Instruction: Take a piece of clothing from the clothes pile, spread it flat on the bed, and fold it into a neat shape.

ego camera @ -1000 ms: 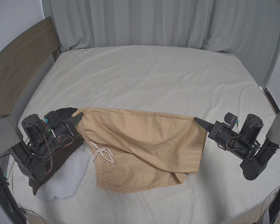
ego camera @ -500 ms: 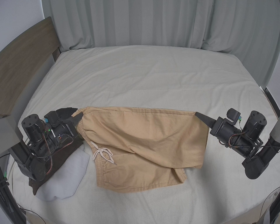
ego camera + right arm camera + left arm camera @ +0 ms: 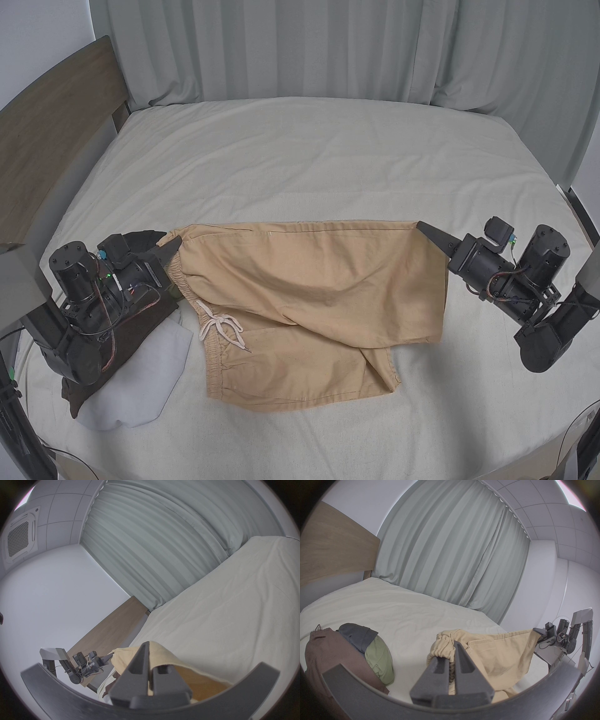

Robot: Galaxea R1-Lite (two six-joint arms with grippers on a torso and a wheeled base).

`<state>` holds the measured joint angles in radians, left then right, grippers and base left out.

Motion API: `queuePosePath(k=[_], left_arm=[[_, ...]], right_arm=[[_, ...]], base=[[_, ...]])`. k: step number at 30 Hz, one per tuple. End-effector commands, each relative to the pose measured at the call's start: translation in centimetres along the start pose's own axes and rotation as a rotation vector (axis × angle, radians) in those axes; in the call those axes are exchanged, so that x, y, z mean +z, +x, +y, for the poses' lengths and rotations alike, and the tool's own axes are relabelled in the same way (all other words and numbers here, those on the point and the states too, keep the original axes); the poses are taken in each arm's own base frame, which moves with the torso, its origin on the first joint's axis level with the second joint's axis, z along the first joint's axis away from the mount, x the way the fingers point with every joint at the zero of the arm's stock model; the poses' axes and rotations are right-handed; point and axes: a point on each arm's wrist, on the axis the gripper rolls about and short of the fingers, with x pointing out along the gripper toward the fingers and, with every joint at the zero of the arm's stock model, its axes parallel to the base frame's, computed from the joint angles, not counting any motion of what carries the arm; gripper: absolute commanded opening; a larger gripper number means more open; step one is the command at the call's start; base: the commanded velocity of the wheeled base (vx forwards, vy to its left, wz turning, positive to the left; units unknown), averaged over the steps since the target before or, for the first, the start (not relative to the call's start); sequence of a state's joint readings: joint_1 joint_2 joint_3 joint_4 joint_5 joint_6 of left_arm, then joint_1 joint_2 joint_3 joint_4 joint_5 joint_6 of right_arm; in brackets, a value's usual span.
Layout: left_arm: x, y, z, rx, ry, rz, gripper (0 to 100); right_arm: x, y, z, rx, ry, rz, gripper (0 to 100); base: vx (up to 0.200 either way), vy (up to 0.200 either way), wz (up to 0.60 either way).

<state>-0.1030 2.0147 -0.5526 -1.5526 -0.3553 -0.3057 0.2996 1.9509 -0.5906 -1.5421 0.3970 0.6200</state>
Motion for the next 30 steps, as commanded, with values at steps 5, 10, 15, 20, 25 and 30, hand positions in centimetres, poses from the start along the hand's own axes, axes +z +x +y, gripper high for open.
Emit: queuePosePath(k=[5,10,15,20,25,30], left_arm=[[0.0,0.4,0.0,-0.005,-0.002,-0.009,0],[-0.2,0.6,0.3,-0.001,-0.009,-0.007,0],[-0.8,1.5,0.7,0.005,-0.011,-0.005,0],[-1.1,2.8,1.3,0.032,-0.034,-0.029,0],[-1.7,4.2,1.9,0.045,-0.039,-0.048,0],[-2.0,5.3,2.1,0.034,-0.043,-0.060,0]], right_arm=[[0.3,0.6,-0.4,0.003,-0.007,-0.017,0],[0.4,1.2,-0.7,0.008,-0.012,-0.027,0],[0.2,2.2,-2.1,-0.005,-0.013,-0.032,0],[0.0,3.3,-3.3,-0.007,-0.018,-0.043,0],[-0.1,4.5,-4.1,0.002,-0.026,-0.057,0],[-0.1,5.4,-5.1,0.002,-0.033,-0.073,0]], base=[[0.000,0.000,0.00],[0.000,0.000,0.00],[0.000,0.000,0.00],[0.000,0.000,0.00],[0.000,0.000,0.00],[0.000,0.000,0.00]])
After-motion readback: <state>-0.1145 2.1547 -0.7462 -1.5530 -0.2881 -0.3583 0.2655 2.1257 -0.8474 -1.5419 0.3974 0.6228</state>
